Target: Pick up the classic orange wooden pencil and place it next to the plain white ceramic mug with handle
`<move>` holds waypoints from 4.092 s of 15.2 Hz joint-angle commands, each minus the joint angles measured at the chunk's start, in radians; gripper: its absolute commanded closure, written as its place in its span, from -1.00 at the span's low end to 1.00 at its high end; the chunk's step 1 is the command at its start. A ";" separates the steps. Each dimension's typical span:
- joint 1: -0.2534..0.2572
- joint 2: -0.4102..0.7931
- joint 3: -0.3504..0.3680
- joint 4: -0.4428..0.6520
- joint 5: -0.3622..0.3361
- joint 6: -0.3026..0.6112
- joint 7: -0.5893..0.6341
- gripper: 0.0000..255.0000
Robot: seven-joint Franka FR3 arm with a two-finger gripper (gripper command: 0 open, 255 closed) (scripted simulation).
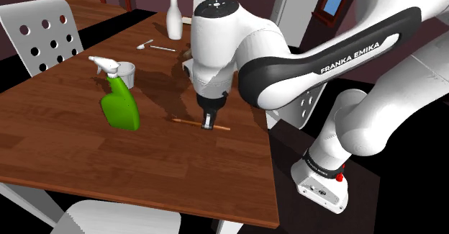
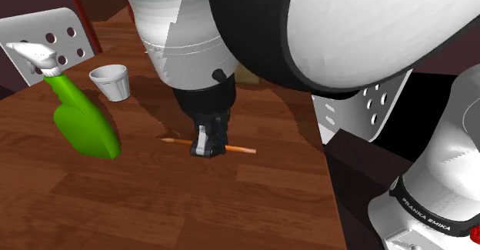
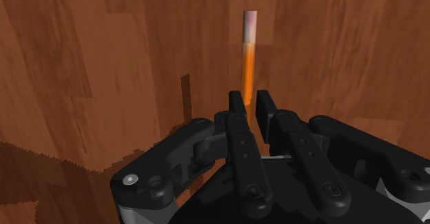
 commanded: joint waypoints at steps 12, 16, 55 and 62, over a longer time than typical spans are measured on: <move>0.009 -0.066 -0.030 0.123 0.027 -0.180 -0.053 1.00; 0.008 -0.077 -0.038 0.167 0.030 -0.233 -0.066 1.00; -0.320 0.611 -0.414 0.933 -0.171 -0.207 -0.689 1.00; -0.363 0.908 -0.445 1.382 -0.164 -0.339 -0.807 1.00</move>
